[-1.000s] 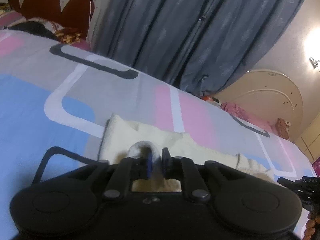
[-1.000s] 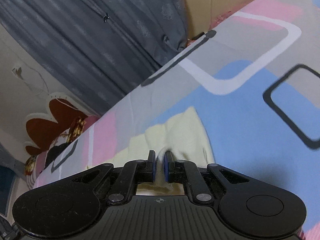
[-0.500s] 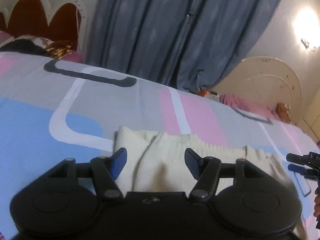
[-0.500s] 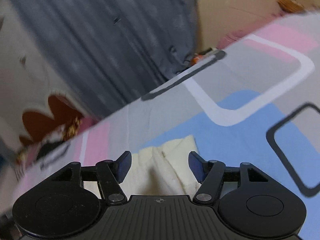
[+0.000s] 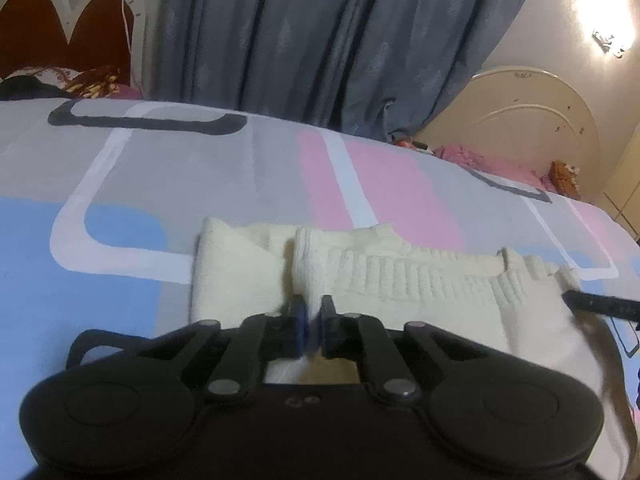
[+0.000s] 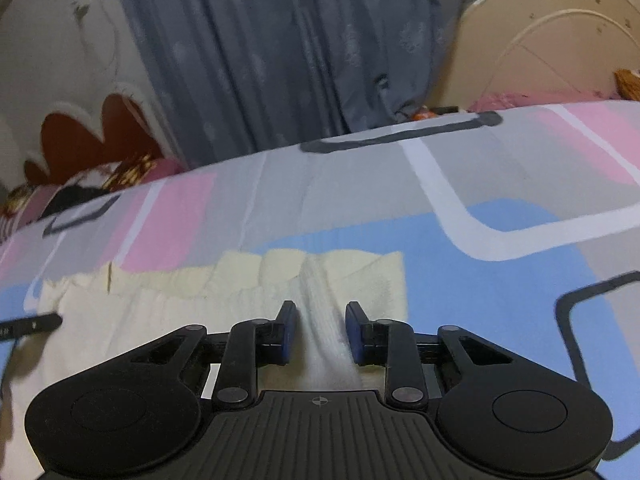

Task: Fold small clothes

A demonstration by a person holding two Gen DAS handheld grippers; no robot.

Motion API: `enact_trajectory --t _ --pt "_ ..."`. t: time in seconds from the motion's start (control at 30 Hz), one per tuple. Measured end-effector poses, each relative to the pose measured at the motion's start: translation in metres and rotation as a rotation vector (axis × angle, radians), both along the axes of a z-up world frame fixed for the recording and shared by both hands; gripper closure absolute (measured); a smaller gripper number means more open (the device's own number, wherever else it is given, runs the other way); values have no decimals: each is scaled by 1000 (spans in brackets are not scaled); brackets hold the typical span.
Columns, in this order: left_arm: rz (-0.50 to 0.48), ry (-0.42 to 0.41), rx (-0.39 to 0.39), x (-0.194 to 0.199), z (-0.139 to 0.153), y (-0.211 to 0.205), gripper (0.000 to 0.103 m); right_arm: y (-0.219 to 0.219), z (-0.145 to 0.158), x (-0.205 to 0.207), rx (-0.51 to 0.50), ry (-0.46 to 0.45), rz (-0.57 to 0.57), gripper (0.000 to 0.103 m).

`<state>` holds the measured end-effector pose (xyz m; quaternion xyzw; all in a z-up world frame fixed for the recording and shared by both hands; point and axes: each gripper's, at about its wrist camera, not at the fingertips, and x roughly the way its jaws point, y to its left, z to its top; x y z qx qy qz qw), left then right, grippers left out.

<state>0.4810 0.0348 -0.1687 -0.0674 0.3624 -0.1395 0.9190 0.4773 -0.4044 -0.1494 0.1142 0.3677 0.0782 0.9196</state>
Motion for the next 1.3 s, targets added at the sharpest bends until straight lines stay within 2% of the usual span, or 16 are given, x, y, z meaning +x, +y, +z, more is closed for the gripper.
enact_trajectory --t 0.03,0.2,0.27,0.37,0.47,0.5,0.57,0.6,0.77,0.93,1.07,1.2,1.3 --pt "6 -19 -2 -2 1 0 98 3 0 1 -19 -3 16 101" --pt "71 -131 -20 -11 12 6 99 3 13 -2 -3 -106 -27 101" --pt "91 -146 -20 -10 14 7 99 3 19 0 -19 -142 -46 101" --pt "121 -139 -24 -4 8 5 99 2 17 4 -39 -154 -78 101" --pt "101 -65 37 8 -9 -3 97 4 -4 17 -56 -60 -90 101" --pt "102 -82 56 6 -11 -6 94 2 -11 20 -61 -26 -86 101" --pt "99 -82 70 4 -9 -8 91 0 -13 18 -59 -36 -100 101" --pt "103 -80 74 4 -6 -7 83 -1 -12 17 -52 -34 -103 101" --pt "164 -117 39 -18 10 12 62 -9 7 5 -41 -71 -138 96" --pt "63 -142 38 -46 24 1 59 8 25 -20 -25 -99 -59 92" --pt "-37 -118 45 -63 19 -29 51 46 20 -34 -22 -73 50 91" --pt "-58 -81 93 -69 1 -42 49 73 8 -43 -27 -48 103 89" --pt "-43 -87 109 -73 -10 -32 50 80 -1 -50 -113 -45 98 86"
